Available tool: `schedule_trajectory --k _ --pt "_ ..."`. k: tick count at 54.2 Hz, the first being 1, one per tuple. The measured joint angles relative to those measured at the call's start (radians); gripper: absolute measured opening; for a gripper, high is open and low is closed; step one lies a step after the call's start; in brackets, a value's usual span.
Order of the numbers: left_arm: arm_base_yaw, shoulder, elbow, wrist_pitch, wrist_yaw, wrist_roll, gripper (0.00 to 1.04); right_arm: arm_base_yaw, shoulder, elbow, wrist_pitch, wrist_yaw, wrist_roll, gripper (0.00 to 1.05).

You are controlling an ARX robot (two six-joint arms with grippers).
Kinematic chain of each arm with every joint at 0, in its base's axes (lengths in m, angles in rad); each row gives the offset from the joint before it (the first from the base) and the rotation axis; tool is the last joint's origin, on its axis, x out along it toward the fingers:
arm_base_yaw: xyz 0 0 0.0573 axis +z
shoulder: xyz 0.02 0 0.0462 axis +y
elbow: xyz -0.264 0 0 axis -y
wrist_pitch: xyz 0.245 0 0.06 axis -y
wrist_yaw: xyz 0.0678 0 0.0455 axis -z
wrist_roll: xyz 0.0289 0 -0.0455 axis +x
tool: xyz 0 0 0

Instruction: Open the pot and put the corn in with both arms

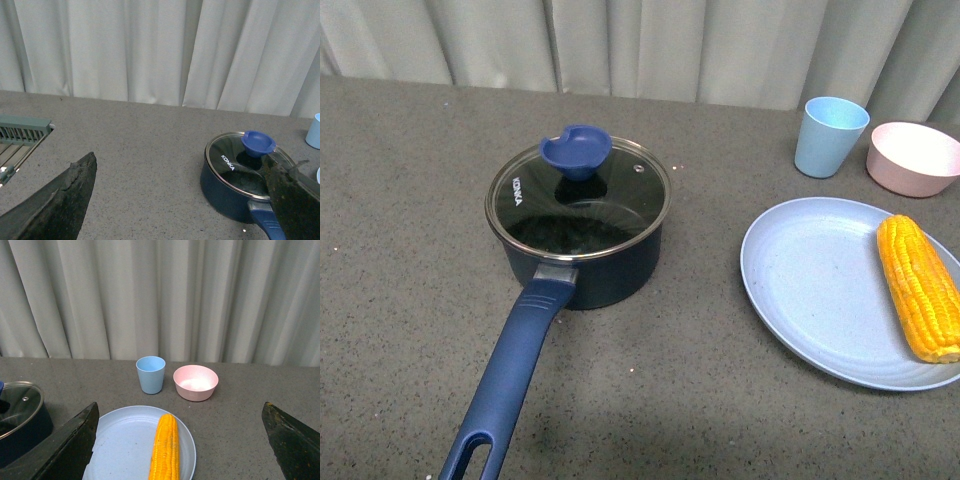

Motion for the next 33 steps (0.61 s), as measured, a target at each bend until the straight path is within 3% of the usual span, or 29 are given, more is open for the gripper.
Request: schedule_trajectory --k 33 --pt "0.0 0.0 0.0 0.0 0.0 0.0 0.98 0.0 0.0 0.0 0.0 0.0 0.0 0.95"
